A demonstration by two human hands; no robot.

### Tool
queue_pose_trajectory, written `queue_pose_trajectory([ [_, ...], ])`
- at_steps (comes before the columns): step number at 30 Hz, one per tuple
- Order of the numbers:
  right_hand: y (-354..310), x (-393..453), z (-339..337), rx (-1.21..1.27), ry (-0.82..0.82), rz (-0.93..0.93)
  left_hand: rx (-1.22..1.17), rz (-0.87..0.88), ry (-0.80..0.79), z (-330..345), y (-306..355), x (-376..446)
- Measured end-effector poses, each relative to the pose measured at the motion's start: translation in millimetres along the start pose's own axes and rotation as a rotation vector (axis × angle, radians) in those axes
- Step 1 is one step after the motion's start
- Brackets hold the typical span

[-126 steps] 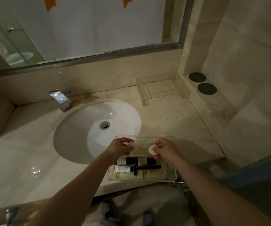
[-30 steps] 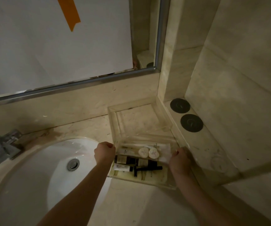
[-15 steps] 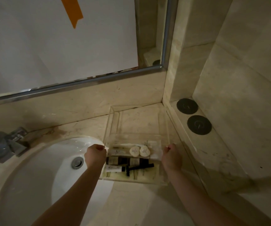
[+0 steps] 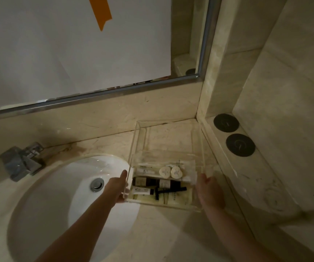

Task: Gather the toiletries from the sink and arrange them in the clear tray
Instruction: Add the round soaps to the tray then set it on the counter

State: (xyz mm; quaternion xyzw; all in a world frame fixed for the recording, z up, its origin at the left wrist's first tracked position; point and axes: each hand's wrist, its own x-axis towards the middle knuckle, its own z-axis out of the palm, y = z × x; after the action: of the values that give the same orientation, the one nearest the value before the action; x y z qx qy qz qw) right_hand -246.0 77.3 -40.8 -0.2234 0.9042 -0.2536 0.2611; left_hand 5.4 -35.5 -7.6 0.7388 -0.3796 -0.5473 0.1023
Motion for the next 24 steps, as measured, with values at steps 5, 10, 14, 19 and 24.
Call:
queue_pose_trajectory([
  [5, 3.8, -10.6, -0.6, -0.071, -0.051, -0.066, 0.070, 0.020, -0.087, -4.7, -2.6, -3.8],
  [10, -6.7, -7.8, -2.1, -0.004, -0.033, -0.039, 0.005, 0.060, -0.055, -2.1, 7.2, -1.2],
  [14, -8.8, -9.6, 0.8, 0.055, -0.036, -0.013, -0.020, 0.046, -0.032, 0.2, 8.1, -1.6],
  [19, -14.5, -15.3, 8.9, 0.037, -0.039, 0.052, 0.082, 0.083, -0.035, 6.5, 9.7, -8.7],
  [24, -34.0, -22.2, 16.7, -0.106, 0.052, 0.058, 0.257, 0.143, 0.012, 14.4, 4.1, -7.8],
])
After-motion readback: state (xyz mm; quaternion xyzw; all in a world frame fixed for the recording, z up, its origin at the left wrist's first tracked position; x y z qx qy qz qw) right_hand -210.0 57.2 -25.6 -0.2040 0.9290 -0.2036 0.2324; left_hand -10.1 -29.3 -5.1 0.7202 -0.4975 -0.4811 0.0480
